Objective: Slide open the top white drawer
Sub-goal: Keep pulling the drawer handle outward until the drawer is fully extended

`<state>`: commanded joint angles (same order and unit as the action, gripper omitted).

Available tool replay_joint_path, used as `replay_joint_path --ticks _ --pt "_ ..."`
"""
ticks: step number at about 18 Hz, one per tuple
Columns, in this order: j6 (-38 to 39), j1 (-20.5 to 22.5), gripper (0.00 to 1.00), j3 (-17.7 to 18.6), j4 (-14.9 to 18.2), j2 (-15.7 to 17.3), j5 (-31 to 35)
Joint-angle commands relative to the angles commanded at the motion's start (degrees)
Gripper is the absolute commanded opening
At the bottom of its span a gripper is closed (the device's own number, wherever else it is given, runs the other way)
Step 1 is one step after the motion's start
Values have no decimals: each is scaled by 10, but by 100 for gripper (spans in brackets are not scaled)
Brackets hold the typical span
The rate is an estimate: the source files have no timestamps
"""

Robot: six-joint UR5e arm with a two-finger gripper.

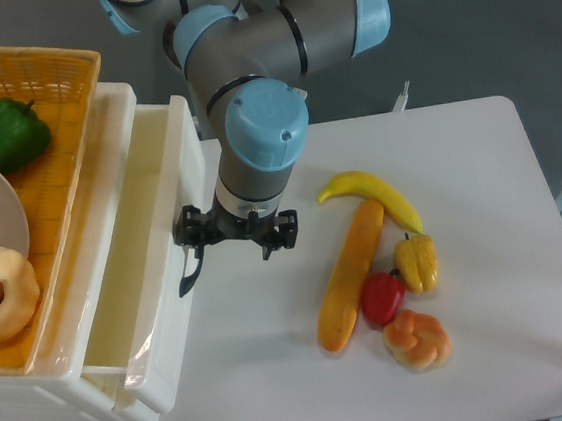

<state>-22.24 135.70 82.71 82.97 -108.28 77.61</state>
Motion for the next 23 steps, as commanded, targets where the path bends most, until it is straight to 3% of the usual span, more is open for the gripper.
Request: replay_joint_path --ticks 23 --pt "-47 48 100 -9 0 -4 4"
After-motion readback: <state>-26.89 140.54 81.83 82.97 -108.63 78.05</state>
